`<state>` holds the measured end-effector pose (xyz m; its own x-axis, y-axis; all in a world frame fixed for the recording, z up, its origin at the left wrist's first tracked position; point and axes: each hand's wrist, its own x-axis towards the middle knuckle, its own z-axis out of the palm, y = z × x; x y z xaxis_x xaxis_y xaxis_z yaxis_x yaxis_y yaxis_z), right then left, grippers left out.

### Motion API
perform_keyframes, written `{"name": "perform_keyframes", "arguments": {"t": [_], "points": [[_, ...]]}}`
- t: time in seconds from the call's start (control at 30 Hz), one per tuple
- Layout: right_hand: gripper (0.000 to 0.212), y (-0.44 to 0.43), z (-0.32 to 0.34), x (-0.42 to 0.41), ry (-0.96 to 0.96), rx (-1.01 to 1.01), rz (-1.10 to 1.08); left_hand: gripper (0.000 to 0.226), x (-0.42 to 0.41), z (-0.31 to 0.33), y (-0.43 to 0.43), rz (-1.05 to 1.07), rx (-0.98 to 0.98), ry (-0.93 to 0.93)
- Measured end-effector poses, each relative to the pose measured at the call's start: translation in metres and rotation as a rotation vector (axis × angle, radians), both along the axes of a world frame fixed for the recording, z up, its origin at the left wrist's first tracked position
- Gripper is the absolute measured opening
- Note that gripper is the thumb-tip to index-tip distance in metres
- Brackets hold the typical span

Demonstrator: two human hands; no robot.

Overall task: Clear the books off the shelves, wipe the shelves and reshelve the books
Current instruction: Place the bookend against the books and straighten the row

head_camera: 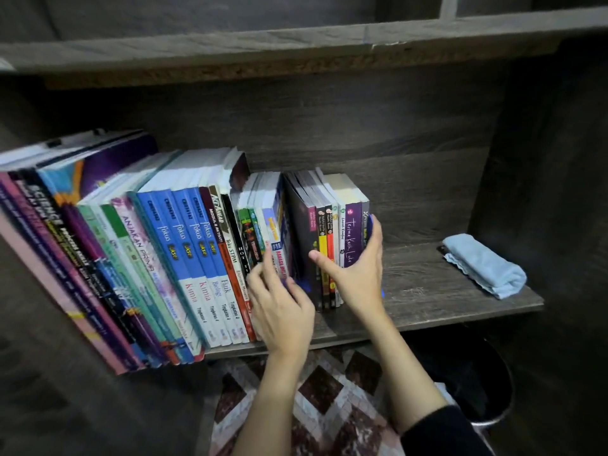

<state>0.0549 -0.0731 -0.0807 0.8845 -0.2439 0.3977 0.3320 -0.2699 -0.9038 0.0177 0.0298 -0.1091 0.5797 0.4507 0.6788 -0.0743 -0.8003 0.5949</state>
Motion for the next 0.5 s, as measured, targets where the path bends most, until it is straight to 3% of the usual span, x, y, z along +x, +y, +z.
{"name": "perform_keyframes", "arguments": {"t": [0.17, 0.5], "points": [[0.116, 0.0002, -0.0011, 0.0003, -0.009, 0.002, -0.01, 0.079, 0.0018, 0.0026, -0.0046, 0.061, 0.062, 0.082], [0.116, -0.0012, -0.0012, 0.0001, -0.009, -0.012, -0.008, 0.073, 0.0084, 0.0006, -0.0033, 0.093, 0.141, 0.079]]}}
